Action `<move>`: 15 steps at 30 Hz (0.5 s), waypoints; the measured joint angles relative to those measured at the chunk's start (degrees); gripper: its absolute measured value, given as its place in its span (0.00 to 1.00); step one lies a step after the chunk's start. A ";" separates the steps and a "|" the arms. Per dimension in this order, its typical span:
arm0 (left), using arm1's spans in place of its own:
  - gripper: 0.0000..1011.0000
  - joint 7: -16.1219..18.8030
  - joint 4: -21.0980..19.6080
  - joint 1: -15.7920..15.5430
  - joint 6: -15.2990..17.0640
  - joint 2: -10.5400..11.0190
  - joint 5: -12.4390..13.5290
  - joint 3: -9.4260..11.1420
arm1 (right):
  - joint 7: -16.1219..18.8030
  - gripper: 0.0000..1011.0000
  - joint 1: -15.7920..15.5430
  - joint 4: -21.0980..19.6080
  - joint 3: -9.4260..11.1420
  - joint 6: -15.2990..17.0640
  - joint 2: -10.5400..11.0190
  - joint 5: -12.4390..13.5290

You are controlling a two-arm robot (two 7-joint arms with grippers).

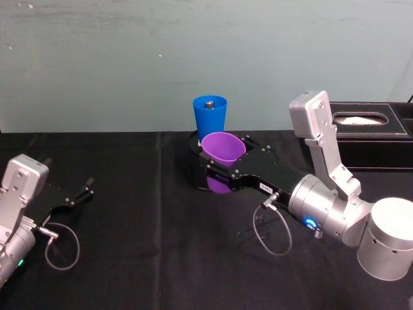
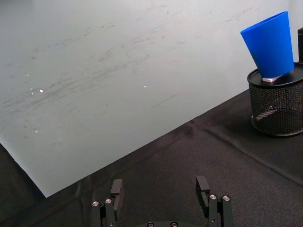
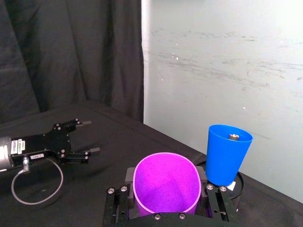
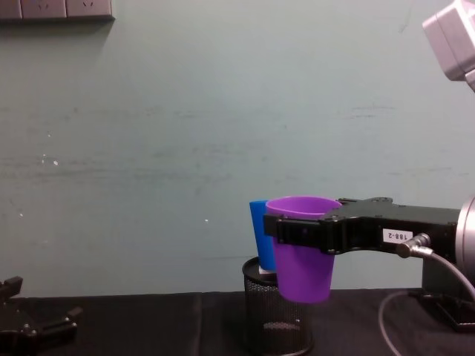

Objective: Pick up one cup with a gripper and tap it against the other cup.

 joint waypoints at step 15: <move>0.99 0.00 0.00 0.00 0.00 0.00 0.00 0.00 | 0.00 0.73 0.00 0.00 0.00 0.00 0.00 0.00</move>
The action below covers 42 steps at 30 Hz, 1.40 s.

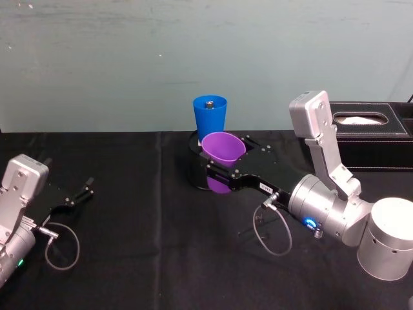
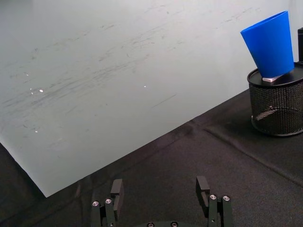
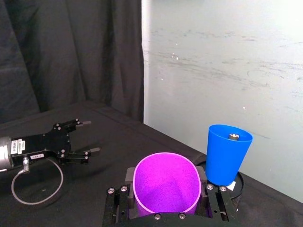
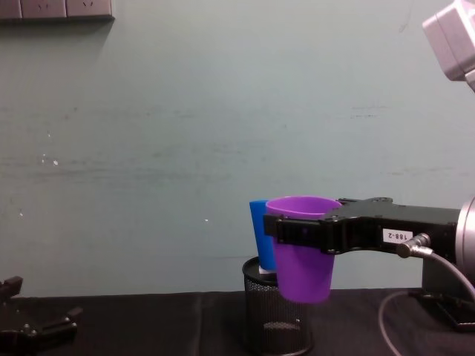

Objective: Pick up one cup with a gripper and tap it against the other cup.

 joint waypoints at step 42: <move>0.99 0.00 0.00 0.00 0.00 0.00 0.00 0.00 | -1.14 0.73 3.90 3.94 -0.20 3.09 -1.68 2.07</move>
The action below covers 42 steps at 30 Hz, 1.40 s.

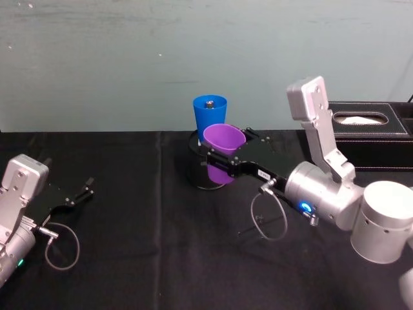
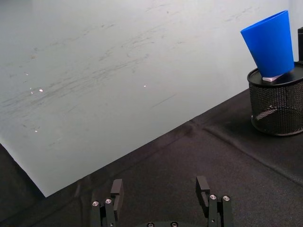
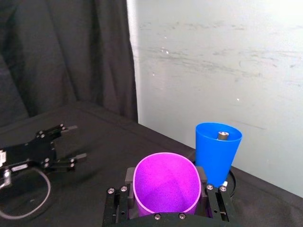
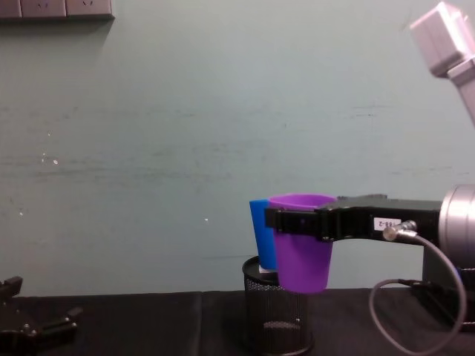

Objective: Pick up one cup with a gripper and tap it against the other cup.

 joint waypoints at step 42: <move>0.99 0.00 0.00 0.00 0.00 0.00 0.00 0.00 | -2.78 0.73 13.23 19.41 -1.21 -1.24 -9.12 -2.73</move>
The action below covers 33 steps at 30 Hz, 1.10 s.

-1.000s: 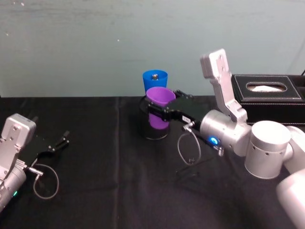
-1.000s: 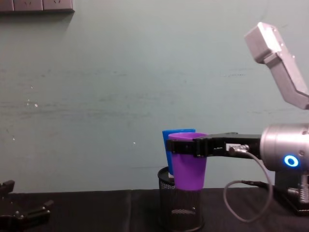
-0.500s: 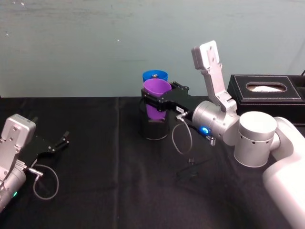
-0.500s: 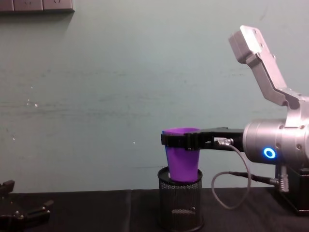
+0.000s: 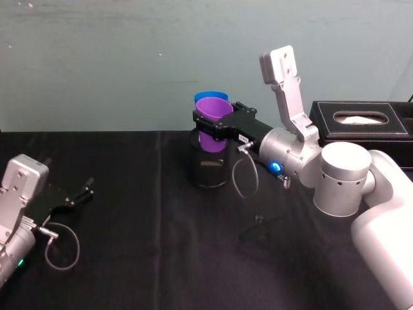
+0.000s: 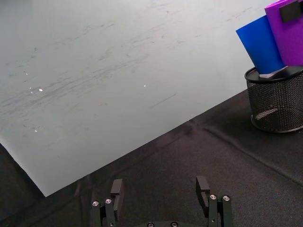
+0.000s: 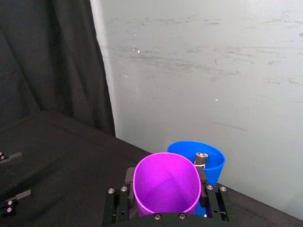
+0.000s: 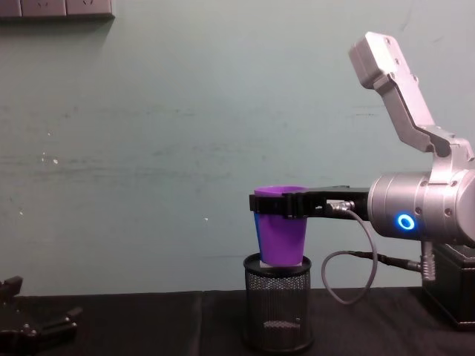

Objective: Pick up one cup with a gripper and tap it against the other cup.

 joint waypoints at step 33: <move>0.99 0.00 0.00 0.00 0.00 0.00 0.00 0.00 | 0.58 0.73 0.85 2.06 1.20 -1.61 -1.26 0.20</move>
